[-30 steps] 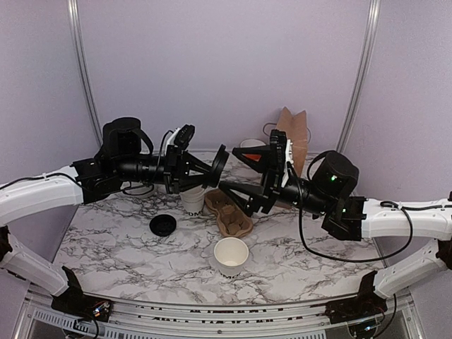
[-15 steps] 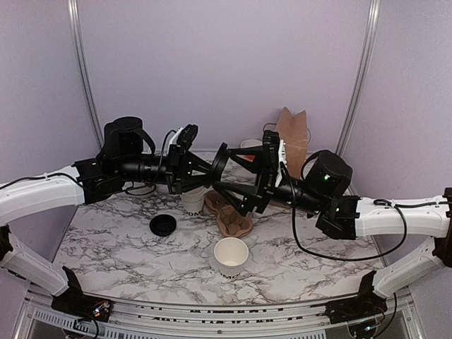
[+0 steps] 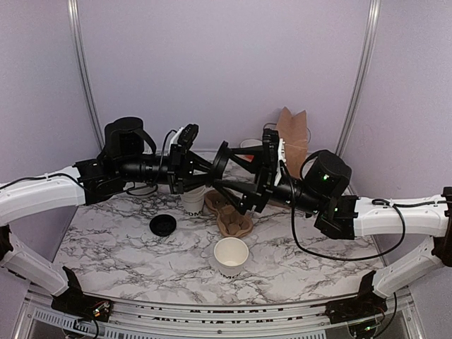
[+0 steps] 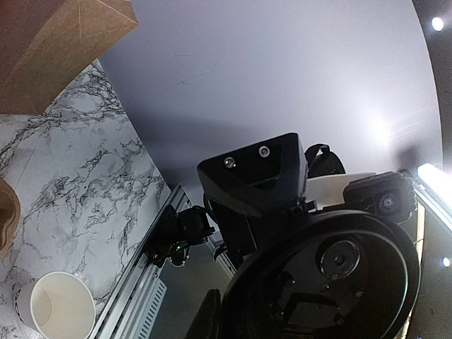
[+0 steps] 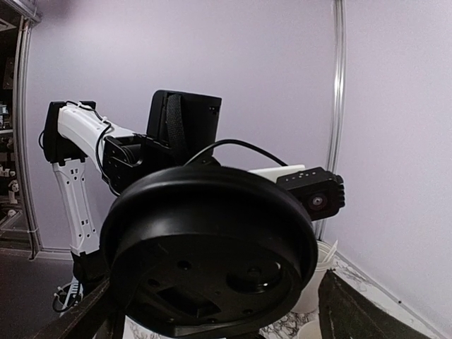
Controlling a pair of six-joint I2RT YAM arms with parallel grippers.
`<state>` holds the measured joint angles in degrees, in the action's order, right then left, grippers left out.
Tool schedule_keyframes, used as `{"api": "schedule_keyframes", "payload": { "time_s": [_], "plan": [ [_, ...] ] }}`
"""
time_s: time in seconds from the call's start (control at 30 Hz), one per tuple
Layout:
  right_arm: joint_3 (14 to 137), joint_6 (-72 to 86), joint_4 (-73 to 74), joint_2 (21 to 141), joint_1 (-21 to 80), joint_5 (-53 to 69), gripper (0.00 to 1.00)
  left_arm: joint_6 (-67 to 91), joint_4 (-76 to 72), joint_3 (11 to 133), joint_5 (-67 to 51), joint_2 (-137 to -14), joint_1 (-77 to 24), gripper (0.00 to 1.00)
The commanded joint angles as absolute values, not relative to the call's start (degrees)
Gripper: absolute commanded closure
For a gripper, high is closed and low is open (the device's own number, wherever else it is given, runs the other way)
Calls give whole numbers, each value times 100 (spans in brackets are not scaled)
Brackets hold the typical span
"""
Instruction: Pack the takeout coffee
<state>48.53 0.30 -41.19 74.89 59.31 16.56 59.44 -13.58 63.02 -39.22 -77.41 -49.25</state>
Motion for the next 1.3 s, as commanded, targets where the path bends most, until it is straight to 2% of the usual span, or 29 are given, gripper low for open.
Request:
{"api": "schedule_keyframes", "payload": {
  "time_s": [0.0,0.2,0.37,0.8,1.27],
  "plan": [
    [5035,140,-4261,7523,5958,1467,8,5968,-1582,6354,-3877,-7831,-4992,87],
    [5036,184,-4200,7498,5962,1361,5,5977,-1587,6340,-3841,-7867,-5001,87],
    [5049,222,-4133,7502,5964,1320,9,5976,-1594,6307,-3798,-7866,-5010,86],
    [4949,384,-3916,7321,5959,933,12,5958,-1595,6284,-3657,-7890,-4999,70],
    [4963,533,-3306,7032,5959,520,16,5835,-1580,6167,-3434,-7819,-4937,65]
  ]
}}
